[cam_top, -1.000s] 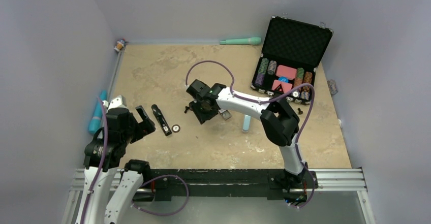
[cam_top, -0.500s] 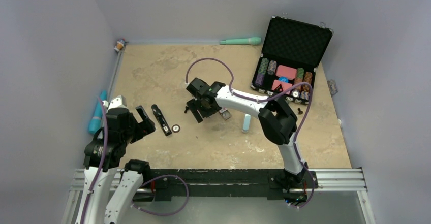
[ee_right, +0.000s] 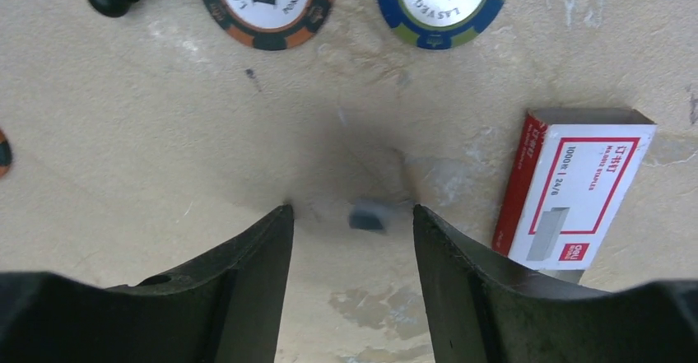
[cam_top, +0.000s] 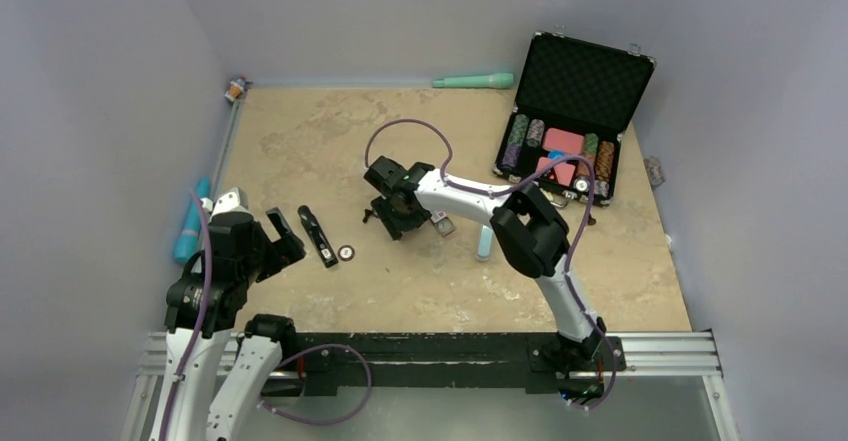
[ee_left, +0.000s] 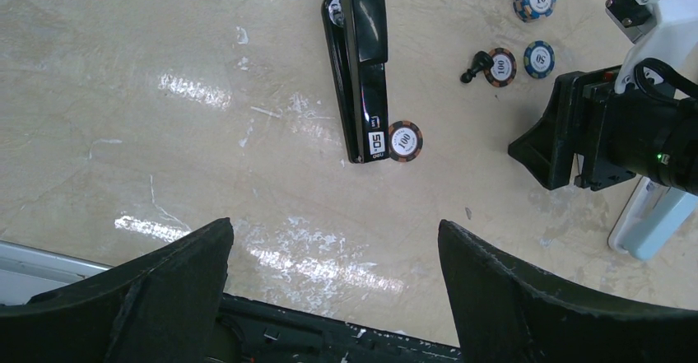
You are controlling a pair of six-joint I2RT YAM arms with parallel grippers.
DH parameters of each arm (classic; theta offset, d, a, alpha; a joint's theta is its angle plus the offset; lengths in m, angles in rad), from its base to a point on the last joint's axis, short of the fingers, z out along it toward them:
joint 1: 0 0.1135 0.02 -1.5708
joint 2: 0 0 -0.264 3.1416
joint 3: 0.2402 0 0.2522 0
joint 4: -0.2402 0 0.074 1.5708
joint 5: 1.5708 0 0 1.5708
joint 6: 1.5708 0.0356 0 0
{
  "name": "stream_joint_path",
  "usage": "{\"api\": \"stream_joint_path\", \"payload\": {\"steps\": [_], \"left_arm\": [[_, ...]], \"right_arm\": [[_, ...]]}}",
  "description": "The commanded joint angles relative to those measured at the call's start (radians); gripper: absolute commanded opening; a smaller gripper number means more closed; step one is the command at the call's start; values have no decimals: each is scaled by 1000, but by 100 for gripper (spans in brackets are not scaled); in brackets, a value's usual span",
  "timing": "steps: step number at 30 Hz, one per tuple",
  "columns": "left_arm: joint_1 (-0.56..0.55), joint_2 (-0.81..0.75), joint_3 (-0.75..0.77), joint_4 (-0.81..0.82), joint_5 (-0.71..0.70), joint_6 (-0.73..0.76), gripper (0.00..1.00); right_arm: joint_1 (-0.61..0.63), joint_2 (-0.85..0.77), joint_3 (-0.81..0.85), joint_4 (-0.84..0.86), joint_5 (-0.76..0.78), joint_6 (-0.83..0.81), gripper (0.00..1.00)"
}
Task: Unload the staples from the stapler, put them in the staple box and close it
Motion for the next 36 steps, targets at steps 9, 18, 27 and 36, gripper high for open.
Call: {"api": "stream_joint_path", "payload": {"steps": [9, 18, 27, 36], "left_arm": [[28, 5, 3, 15, 8, -4, 97], [40, 15, 3, 16, 10, -3, 97], [42, 22, 3, 16, 14, -4, 97], [42, 25, 3, 18, 15, -5, 97]], "right_arm": [[-36, -14, 26, 2, -11, -18, 50], [-34, -28, -9, 13, -67, -9, 38], [-35, -12, -11, 27, -78, -13, 30], [-35, -19, -16, 27, -74, -15, 23]]}}
